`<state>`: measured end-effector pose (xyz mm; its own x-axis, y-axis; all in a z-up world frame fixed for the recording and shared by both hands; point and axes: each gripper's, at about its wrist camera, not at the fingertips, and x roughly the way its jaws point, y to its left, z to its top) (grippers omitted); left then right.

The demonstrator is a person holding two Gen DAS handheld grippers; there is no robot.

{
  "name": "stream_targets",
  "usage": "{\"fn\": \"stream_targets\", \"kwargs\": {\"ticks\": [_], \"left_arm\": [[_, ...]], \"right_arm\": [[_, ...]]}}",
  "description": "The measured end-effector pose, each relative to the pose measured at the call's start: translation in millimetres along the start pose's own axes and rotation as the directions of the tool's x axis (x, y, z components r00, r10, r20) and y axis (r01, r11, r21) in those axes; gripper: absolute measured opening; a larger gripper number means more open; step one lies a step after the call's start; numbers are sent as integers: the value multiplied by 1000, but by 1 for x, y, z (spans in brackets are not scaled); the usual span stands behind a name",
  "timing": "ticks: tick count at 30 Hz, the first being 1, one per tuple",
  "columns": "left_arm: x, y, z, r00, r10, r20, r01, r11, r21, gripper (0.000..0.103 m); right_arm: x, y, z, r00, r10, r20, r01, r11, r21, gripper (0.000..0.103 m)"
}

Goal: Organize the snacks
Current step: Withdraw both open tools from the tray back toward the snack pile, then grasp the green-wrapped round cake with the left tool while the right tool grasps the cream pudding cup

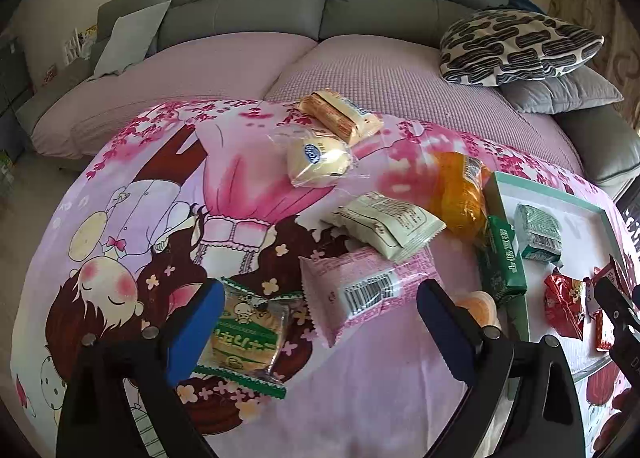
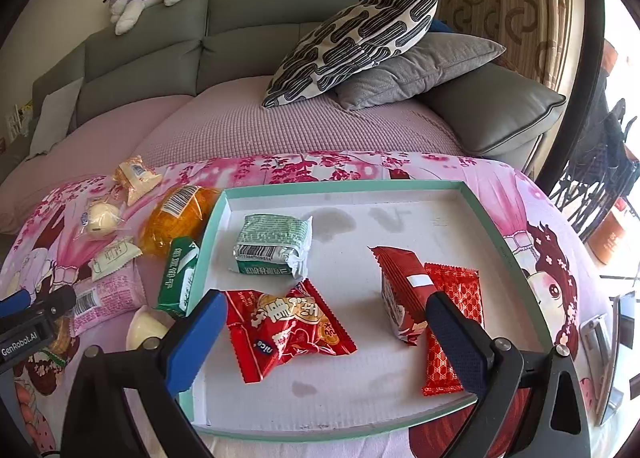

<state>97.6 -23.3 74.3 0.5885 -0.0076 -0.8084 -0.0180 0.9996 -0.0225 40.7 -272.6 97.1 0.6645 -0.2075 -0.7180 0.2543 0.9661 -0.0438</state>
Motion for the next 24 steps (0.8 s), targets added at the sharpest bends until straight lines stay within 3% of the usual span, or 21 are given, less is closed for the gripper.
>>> {"fn": "stream_targets", "kwargs": {"ticks": [15, 24], "left_arm": [[-7, 88, 4, 993, 120, 2, -118, 974, -194, 97], [-5, 105, 2, 993, 117, -18, -118, 967, -226, 97]], "right_arm": [[-8, 54, 1, 996, 85, 23, -83, 994, -71, 101], [-10, 101, -8, 986, 164, 0, -162, 973, -164, 101]]}}
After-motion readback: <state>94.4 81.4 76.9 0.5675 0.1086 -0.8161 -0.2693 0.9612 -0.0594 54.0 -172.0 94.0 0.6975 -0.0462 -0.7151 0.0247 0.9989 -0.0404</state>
